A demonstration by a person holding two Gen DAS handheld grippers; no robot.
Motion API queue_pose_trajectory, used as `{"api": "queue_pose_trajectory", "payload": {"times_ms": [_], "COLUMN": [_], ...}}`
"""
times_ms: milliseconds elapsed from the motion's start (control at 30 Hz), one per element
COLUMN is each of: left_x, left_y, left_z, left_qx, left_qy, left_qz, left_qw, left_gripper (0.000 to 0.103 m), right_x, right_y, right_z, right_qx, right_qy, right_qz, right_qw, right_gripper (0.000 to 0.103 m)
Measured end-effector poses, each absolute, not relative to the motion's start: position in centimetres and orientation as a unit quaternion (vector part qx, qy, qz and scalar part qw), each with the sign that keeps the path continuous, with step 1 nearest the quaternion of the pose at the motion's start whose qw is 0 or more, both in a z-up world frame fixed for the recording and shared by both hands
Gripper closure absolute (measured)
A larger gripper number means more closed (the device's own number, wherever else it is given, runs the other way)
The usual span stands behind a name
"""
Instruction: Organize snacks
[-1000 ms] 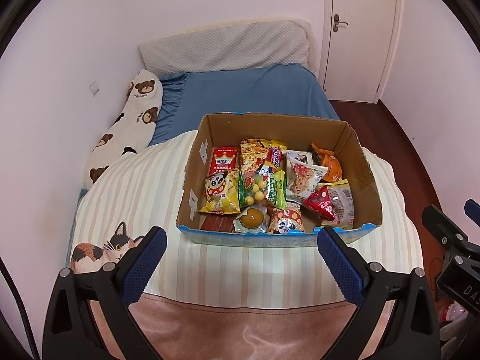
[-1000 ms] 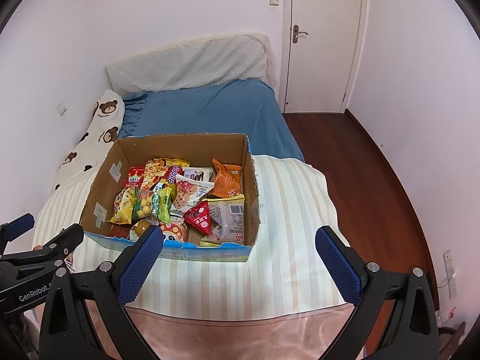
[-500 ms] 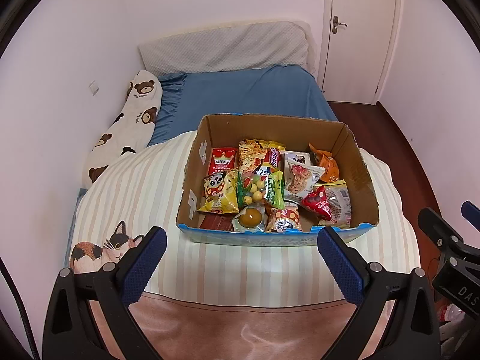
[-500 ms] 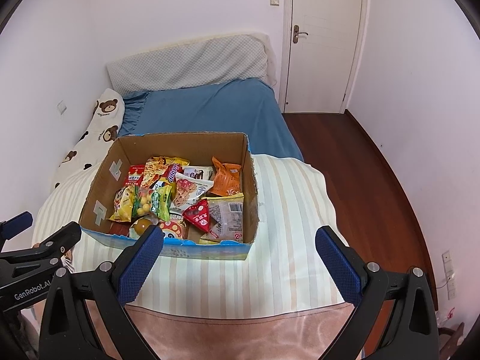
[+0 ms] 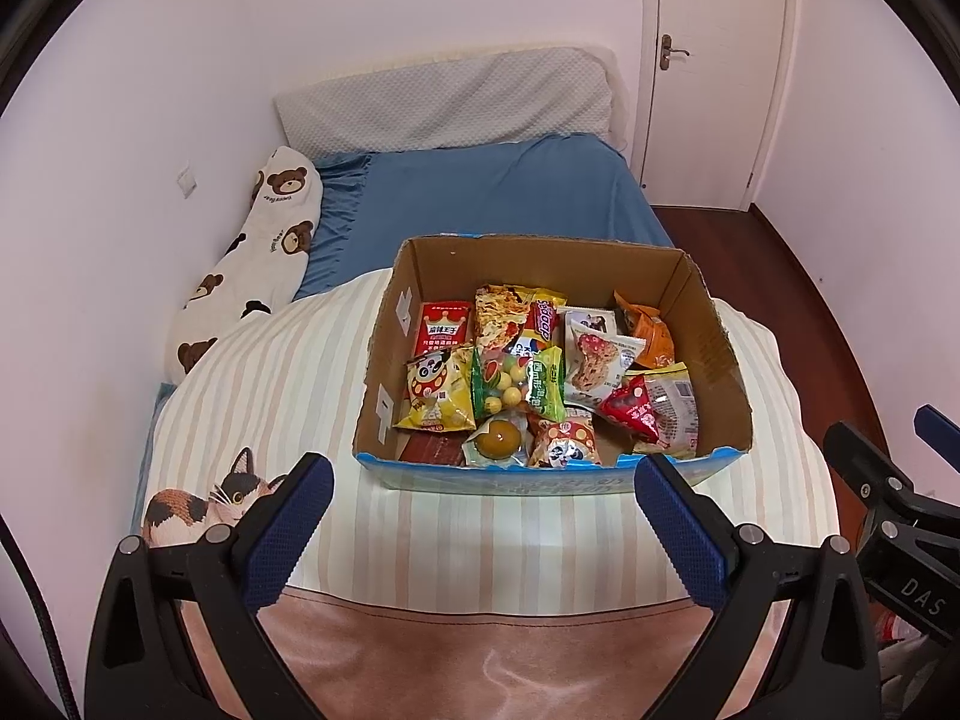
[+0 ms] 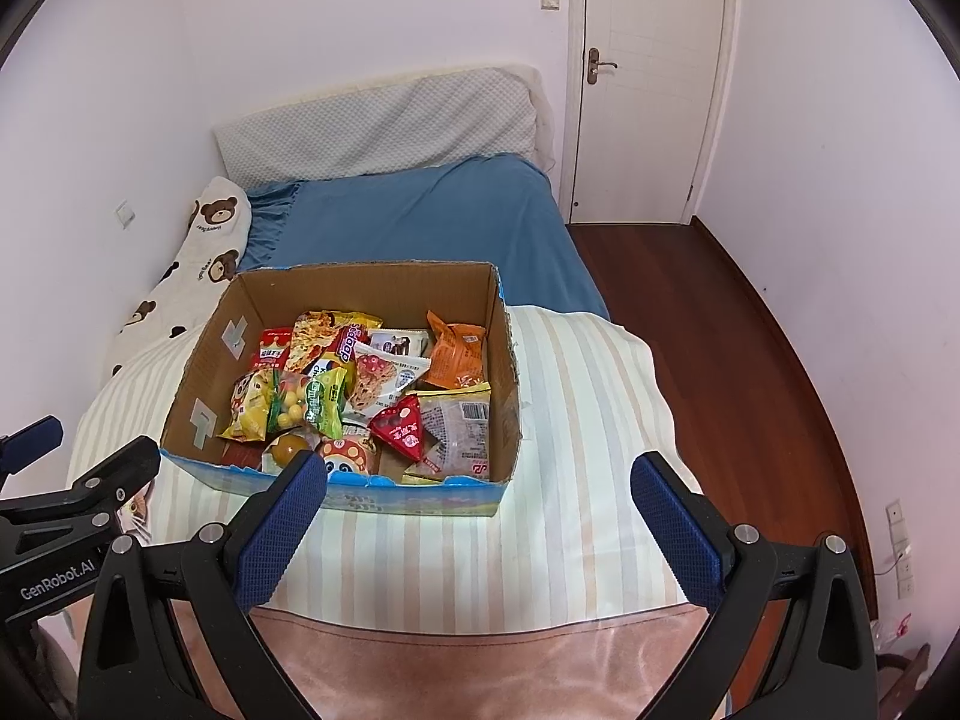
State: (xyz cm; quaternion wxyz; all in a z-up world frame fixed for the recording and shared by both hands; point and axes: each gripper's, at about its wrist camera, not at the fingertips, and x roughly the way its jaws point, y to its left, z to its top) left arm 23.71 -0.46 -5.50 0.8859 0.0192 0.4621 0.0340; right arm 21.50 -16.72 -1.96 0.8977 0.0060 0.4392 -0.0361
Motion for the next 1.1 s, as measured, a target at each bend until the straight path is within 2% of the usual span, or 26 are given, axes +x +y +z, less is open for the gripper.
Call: {"api": "queue_pose_trajectory", "payload": {"times_ms": [1100], "left_x": [22.74], "left_y": [-0.81], "left_z": [-4.96], "left_qx": [0.025], "left_qy": [0.451], "left_qz": [0.03], "left_qw": [0.892], "left_gripper": [0.0], "right_x": [21.06], "right_y": [-16.88], "right_z": [-1.29], "right_qx": [0.007], "right_qy": [0.437], "right_qz": [-0.036], "right_qw": [0.899], "right_gripper": [0.0]}}
